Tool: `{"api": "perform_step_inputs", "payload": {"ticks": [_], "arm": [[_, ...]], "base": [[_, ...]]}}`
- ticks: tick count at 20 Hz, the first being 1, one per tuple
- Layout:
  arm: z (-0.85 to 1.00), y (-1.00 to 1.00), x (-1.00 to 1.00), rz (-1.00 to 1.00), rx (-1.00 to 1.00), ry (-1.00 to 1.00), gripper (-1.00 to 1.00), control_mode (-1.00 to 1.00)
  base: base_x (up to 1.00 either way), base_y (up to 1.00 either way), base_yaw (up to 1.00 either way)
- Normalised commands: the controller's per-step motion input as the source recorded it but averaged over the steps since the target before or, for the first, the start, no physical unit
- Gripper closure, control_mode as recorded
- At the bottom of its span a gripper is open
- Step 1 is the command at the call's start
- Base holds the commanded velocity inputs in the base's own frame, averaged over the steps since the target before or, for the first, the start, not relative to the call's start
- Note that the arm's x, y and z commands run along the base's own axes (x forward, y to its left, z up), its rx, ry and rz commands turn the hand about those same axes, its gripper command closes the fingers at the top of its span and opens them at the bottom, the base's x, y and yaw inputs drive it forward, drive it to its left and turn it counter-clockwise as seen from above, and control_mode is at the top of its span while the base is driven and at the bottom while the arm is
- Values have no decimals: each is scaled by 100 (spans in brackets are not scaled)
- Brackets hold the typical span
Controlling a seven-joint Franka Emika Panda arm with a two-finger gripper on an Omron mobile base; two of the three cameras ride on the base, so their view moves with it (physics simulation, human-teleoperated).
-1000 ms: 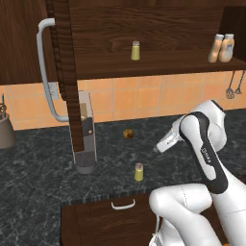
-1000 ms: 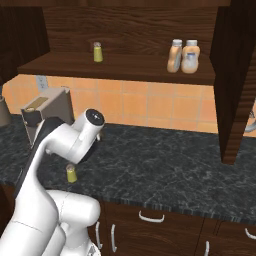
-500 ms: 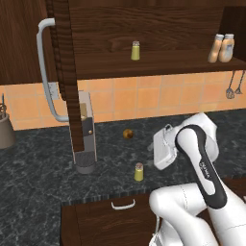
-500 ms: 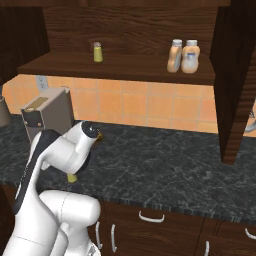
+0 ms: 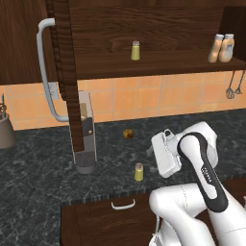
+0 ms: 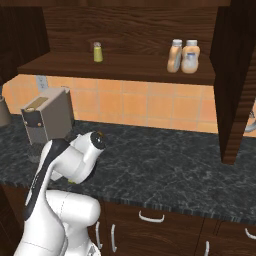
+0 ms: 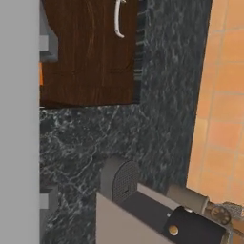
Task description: Put the shaker and condiment bottle from the counter next to their counterparts in the cabinet.
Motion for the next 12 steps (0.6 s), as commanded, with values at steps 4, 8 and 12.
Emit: {"api": "perform_step_inputs", "payload": {"ticks": [4, 8, 12], "arm": [[-23, 0, 4, 16, 0, -11, -100, -100], [-39, 2, 0, 18, 0, -11, -100, -100], [-31, 0, 12, 13, 0, -6, -100, -100]], "base": [[0, 0, 0], [0, 0, 0], [0, 0, 0]]}}
